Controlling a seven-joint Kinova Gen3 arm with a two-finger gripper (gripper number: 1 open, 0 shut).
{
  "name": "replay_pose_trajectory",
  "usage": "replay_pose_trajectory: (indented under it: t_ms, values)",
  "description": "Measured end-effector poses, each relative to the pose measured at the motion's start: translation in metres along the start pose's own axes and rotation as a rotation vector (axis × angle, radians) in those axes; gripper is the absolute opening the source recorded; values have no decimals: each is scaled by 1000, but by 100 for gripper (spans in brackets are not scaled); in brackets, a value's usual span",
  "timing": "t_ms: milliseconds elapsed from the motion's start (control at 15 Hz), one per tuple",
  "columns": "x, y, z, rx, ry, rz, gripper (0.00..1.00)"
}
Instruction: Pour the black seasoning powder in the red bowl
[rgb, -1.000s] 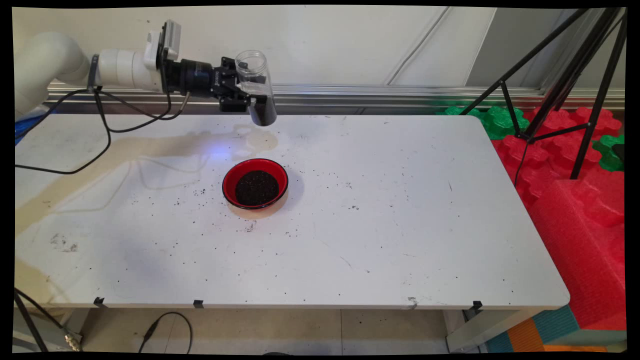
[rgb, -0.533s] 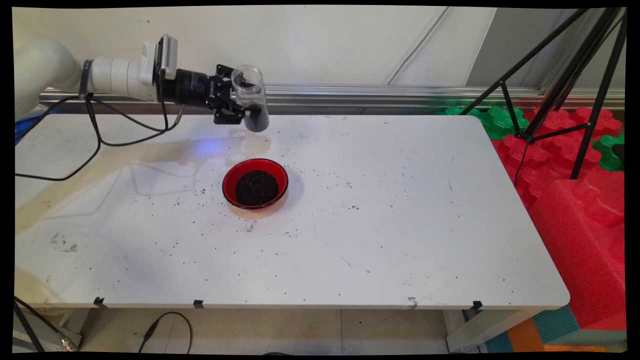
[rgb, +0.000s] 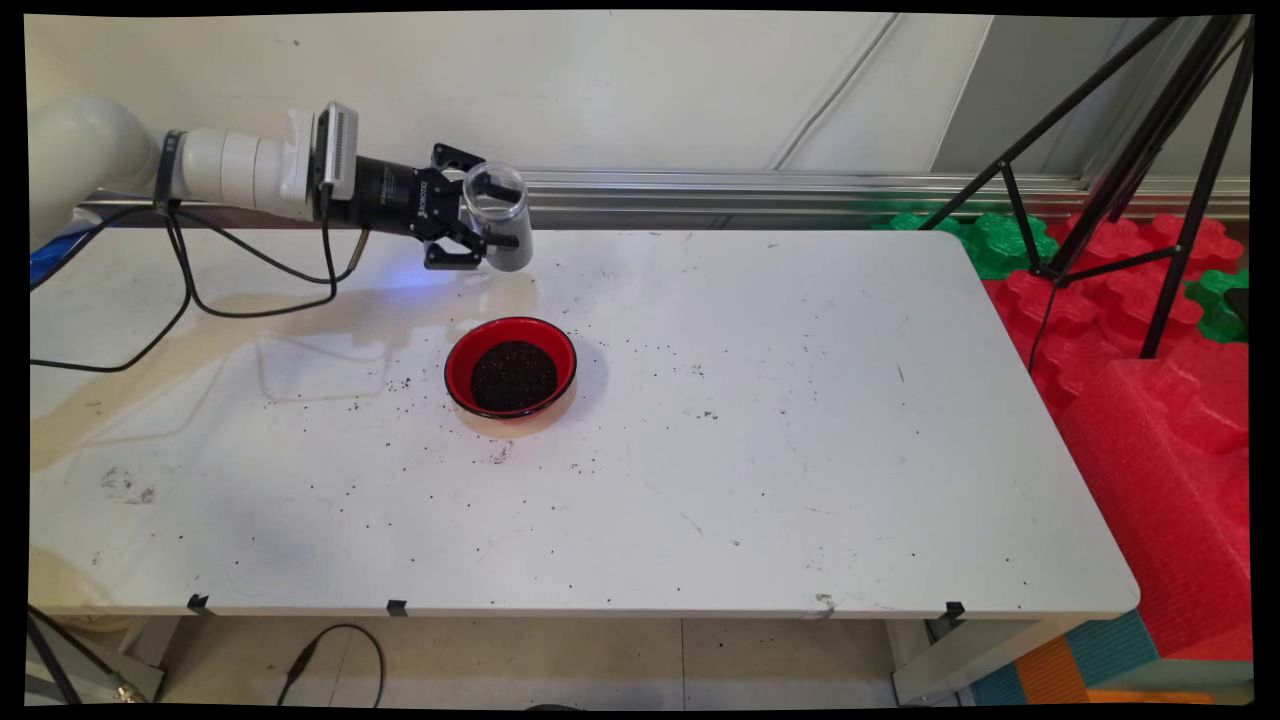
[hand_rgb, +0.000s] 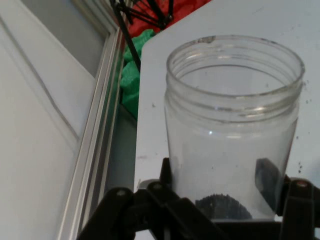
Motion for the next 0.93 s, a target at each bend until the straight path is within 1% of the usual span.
replay_pose_trajectory:
  t_ms: [333, 533, 933]
  values:
    - [0, 11, 1, -5, -32, 157, 0]
    - [1, 17, 2, -14, -49, 268, 0]
    - [2, 25, 3, -22, -66, 481, 0]
